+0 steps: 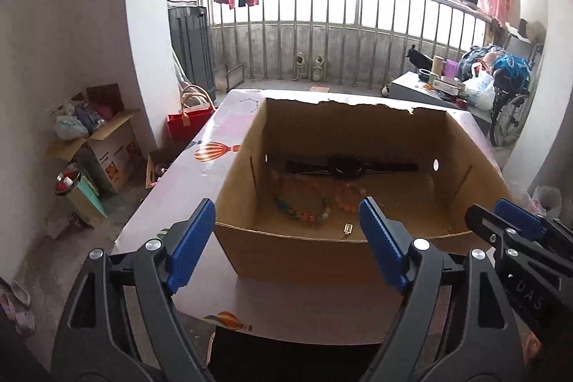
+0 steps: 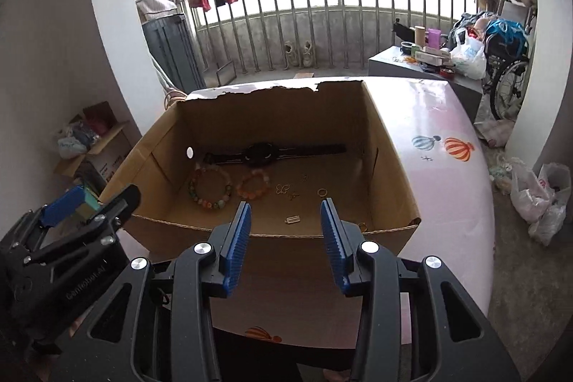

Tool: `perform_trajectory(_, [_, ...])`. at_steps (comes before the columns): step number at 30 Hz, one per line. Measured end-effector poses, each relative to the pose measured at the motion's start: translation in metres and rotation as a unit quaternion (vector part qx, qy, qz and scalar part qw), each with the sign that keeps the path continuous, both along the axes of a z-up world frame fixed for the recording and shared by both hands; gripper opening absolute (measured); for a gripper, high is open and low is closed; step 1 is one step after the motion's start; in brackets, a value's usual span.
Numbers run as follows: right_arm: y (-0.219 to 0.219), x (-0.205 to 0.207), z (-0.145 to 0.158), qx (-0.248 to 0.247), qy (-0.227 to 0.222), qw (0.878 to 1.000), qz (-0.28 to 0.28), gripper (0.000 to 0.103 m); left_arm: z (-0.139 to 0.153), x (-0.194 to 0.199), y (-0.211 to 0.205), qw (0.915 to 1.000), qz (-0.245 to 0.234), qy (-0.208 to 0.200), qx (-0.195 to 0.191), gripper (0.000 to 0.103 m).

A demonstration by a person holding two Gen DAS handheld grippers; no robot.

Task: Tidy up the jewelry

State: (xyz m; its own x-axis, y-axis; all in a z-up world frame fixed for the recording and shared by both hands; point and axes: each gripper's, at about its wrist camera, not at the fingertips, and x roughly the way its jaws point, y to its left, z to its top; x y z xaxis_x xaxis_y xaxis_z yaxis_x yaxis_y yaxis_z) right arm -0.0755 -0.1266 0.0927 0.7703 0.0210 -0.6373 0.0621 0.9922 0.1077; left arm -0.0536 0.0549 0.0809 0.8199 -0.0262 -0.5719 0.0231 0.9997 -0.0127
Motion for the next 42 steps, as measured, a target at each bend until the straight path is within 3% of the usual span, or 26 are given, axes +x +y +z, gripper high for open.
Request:
perform_trajectory(4, [0.003,-0.005,0.009,-0.011,-0.012,0.999,0.03,0.052,0.006,-0.003,0.004,0.9995,-0.029,0.006,-0.011,0.086])
perform_trajectory(8, [-0.002,-0.003,0.003,-0.033,0.003,0.999,0.014,0.054,-0.008,0.007,0.002,0.9991,-0.023,0.034,-0.013,0.087])
perform_trajectory(11, [-0.008,0.001,-0.002,-0.015,0.011,1.0,0.014,0.055,-0.016,0.012,-0.004,0.9985,-0.026,0.048,-0.003,0.087])
perform_trajectory(14, [-0.011,0.003,-0.005,-0.014,0.019,1.0,0.005,0.057,-0.014,0.012,-0.01,0.9988,-0.007,0.045,0.019,0.087])
perform_trajectory(18, [-0.013,0.002,-0.004,-0.014,0.018,1.0,0.004,0.06,-0.009,0.009,-0.016,0.9986,-0.023,0.042,0.021,0.089])
perform_trajectory(23, [-0.016,0.0,-0.003,-0.007,0.014,1.0,-0.005,0.071,-0.008,0.008,-0.02,0.9983,-0.027,0.041,0.031,0.09])
perform_trajectory(35, [-0.005,-0.003,0.001,-0.028,0.006,1.0,-0.002,0.087,-0.01,0.009,-0.006,0.9984,-0.02,0.052,0.013,0.09])
perform_trajectory(42, [-0.01,-0.003,0.002,-0.031,0.0,0.999,-0.02,0.09,-0.009,0.009,-0.003,0.9984,-0.021,0.051,0.01,0.09])
